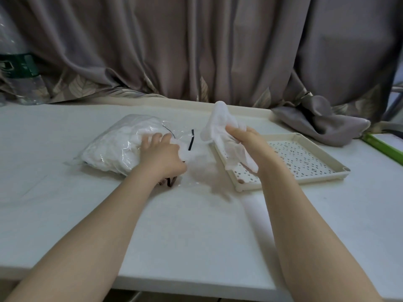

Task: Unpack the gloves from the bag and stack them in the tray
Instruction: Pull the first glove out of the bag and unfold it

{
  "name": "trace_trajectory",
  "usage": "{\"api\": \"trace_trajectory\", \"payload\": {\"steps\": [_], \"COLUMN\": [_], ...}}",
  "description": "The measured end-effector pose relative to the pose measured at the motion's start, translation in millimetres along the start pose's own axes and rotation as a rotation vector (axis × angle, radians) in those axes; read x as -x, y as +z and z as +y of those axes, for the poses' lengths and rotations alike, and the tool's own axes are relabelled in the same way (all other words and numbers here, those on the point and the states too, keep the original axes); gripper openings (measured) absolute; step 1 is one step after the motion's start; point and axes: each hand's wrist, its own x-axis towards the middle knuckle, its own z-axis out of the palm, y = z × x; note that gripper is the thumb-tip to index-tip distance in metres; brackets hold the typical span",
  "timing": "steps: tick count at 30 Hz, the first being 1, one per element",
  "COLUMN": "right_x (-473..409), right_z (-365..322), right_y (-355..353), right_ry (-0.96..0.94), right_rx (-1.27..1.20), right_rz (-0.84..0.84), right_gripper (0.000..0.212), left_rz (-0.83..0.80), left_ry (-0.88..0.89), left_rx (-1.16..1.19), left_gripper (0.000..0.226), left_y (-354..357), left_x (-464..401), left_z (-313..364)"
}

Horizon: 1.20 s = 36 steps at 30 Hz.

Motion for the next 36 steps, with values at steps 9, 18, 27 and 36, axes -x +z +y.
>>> {"api": "trace_trajectory", "payload": {"steps": [9, 18, 27, 36], "right_x": [14.6, 28.0, 29.8, 23.8], "right_z": [-7.7, -21.5, -37.8, -53.0], "right_y": [-13.9, -52.9, -55.8, -51.7], "right_ry": [-0.091, -0.001, 0.041, -0.244], "right_rx": [-0.006, -0.198, -0.118, 0.380], "right_rz": [-0.262, -0.517, -0.205, 0.120], "right_gripper": [0.023, 0.091, 0.035, 0.024], "left_rz": [0.072, -0.209, -0.342, -0.556], "left_ry": [0.066, 0.350, 0.277, 0.247], "left_rx": [1.318, 1.550, 1.595, 1.570], "left_gripper": [0.026, 0.018, 0.030, 0.023], "left_y": [-45.4, -75.1, -92.1, -100.1], "left_x": [11.1, 22.6, 13.6, 9.7], "left_z": [53.5, 59.4, 67.8, 72.2]}}
